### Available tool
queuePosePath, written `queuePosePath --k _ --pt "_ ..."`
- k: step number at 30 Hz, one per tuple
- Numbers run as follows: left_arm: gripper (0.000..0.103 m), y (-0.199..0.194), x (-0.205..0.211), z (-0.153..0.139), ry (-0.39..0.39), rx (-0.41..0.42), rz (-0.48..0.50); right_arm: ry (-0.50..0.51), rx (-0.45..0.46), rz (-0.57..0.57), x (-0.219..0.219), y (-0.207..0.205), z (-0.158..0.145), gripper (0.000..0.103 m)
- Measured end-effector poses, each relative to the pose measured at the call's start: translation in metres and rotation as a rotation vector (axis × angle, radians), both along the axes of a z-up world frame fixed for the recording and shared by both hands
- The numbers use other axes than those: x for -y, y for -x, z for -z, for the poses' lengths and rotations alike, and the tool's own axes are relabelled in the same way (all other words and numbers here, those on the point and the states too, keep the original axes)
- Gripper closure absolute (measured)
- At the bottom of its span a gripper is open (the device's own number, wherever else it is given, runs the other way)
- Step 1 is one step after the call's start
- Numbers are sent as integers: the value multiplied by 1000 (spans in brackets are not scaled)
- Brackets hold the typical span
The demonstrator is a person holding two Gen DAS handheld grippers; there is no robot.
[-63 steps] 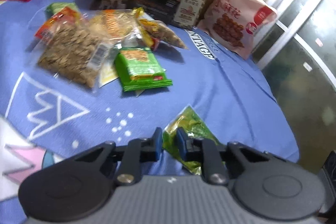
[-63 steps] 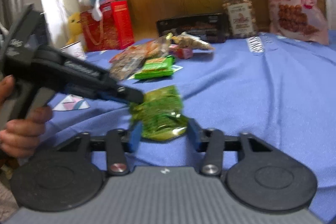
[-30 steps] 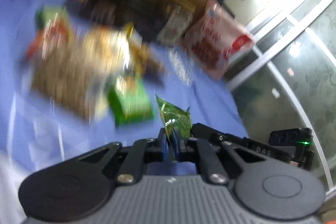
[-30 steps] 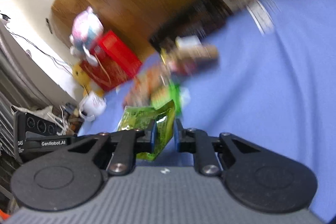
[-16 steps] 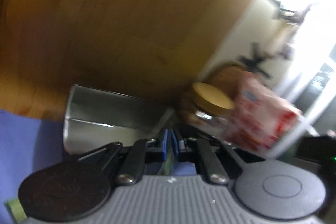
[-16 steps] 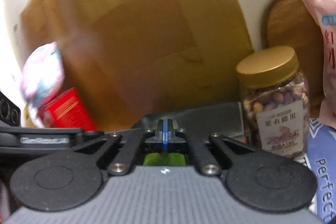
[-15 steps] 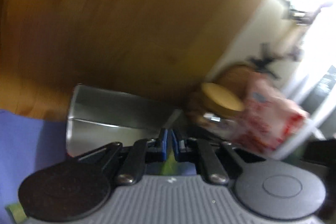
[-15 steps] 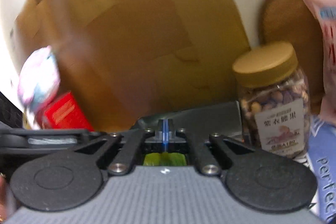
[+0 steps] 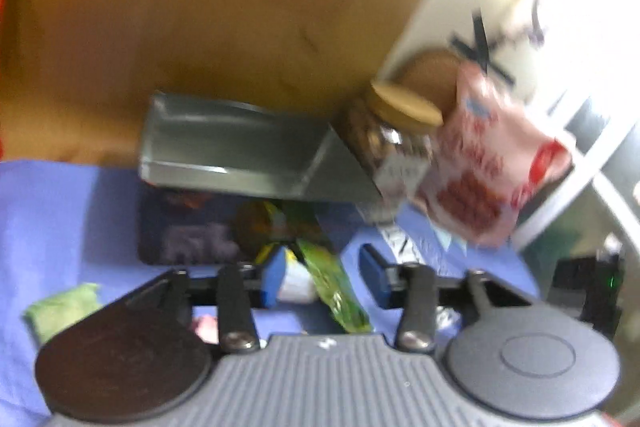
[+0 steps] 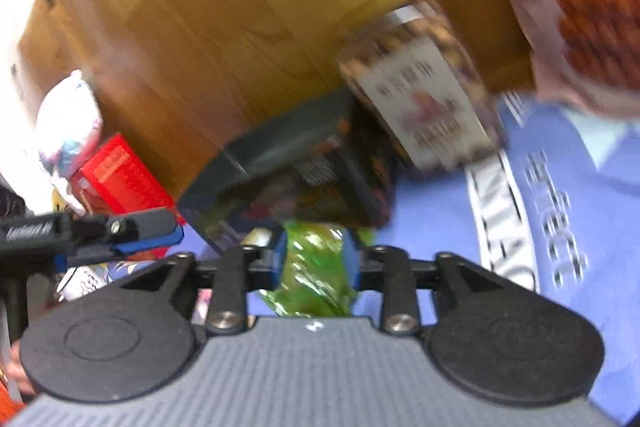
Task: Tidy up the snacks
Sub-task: 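Carry the green packet over the black tin and open the left tool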
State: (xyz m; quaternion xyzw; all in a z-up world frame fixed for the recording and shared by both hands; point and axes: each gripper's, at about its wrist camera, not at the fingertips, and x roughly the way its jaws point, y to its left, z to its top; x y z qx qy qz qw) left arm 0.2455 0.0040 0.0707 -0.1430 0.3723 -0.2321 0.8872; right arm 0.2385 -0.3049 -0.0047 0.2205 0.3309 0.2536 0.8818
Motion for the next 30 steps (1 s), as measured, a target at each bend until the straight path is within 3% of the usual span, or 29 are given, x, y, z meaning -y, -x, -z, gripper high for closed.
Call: queuePosePath --k 2,4,6,8,10,11,16,19,23,27,30 --pt "57 -6 16 13 -21 -60 -4 -3 -38 10 -2 -6 6 67" --pt "59 -6 24 23 33 -129 36 -15 -63 -3 -6 -7 9 66" --pt "59 -6 36 28 22 -135 40 -10 -49 -44 -7 -4 11 56" --pt "59 -9 41 36 -12 -147 34 -2 -73 -55 -8 -7 16 55" --pt "69 -18 46 45 -37 -177 7 -61 -127 -67 -13 -14 27 64" --pt "87 -20 44 49 -27 -196 2 -79 -133 -50 -13 -14 30 69" --pt "90 -28 28 61 117 -279 -32 -149 -170 -54 -5 -12 35 77" --pt "90 -13 21 47 158 -237 -35 -219 -160 -54 0 -2 32 79" --pt "90 -1 12 8 209 -130 -19 -272 -51 -54 -1 15 2 79" --pt "90 -9 2 -33 190 -2 -45 -243 75 -39 -19 6 -40 78" --pt "89 -39 -4 -39 161 32 -88 -187 122 -25 -42 -24 -56 75"
